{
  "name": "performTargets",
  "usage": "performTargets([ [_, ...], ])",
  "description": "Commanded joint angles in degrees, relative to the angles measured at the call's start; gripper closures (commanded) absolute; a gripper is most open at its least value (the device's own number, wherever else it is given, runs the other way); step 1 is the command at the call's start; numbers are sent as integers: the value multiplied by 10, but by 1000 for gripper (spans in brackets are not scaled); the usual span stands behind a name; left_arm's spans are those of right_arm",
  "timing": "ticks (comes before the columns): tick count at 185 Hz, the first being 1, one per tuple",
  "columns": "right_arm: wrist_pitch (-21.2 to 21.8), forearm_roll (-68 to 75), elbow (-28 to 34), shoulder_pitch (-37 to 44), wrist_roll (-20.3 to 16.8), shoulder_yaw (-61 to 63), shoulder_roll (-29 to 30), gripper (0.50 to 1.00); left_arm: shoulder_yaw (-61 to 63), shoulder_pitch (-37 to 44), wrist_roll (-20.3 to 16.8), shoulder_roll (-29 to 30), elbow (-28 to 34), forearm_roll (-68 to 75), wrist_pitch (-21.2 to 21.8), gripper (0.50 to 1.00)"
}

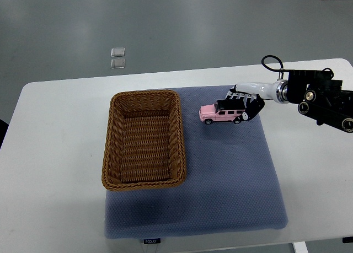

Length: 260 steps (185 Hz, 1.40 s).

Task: Place pink car in brown basket
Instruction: 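Lift the pink SUV and carry it over the wicker basket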

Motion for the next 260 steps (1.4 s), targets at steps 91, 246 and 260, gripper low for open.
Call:
performTargets([
  [91,17,38,-3,109,0,25,-7,1000,0,0,0,0,0,0,0,500],
  [246,6,17,-19,17,-5,32,215,1000,0,0,0,0,1,0,0,500],
  [260,0,15,-20,6,-5,31,223,1000,0,0,0,0,1,0,0,500],
])
